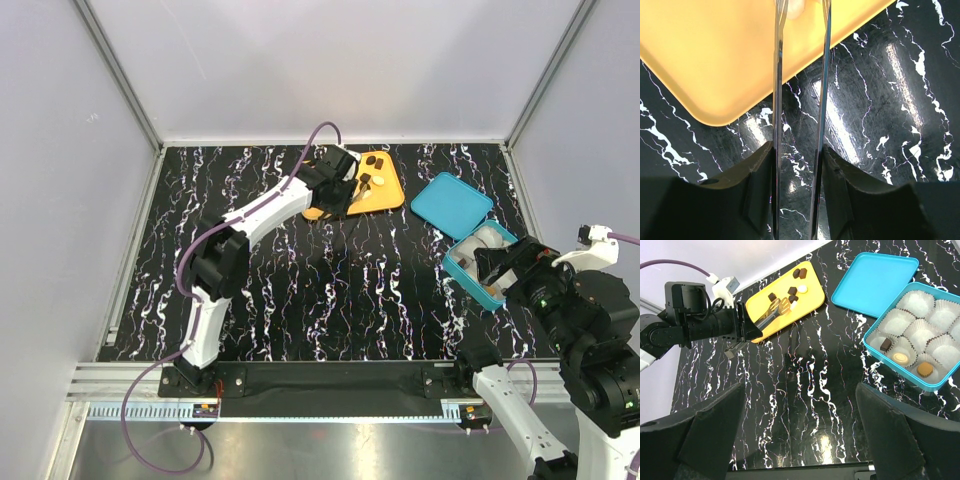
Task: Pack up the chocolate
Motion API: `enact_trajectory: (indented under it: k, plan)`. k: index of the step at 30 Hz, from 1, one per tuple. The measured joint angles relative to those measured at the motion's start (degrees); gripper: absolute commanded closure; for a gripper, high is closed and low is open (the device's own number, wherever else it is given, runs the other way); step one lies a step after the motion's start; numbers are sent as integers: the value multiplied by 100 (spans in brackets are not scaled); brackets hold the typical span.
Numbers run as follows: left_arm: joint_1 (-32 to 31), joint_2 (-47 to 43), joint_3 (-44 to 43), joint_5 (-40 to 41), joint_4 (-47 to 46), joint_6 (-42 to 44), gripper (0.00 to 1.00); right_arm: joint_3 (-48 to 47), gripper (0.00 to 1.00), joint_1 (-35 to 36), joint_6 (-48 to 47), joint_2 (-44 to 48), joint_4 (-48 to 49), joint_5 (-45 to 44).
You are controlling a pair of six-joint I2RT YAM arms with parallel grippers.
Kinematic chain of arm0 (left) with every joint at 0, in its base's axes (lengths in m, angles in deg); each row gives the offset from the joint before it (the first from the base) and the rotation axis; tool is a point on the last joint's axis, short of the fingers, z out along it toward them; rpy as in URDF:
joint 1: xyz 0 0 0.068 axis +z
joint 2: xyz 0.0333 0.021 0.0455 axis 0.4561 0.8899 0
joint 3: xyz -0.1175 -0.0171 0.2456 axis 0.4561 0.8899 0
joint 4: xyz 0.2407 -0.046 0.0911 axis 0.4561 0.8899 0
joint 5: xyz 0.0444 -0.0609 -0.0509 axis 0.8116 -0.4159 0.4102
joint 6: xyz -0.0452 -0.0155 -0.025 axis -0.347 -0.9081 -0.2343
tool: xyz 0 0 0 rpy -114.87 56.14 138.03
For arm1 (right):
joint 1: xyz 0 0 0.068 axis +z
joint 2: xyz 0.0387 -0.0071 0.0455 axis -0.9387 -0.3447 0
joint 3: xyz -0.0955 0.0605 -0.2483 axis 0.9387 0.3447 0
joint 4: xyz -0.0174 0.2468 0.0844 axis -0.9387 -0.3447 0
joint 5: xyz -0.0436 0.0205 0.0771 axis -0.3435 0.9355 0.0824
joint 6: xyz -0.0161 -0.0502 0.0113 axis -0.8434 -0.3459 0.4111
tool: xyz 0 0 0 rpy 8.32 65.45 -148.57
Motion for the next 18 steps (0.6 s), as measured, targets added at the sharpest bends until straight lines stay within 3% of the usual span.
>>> enact_trajectory:
  k: [18]
  plan:
    - [0,-2,264,221,-22,2,54,22,0,0,4,-4,42,4]
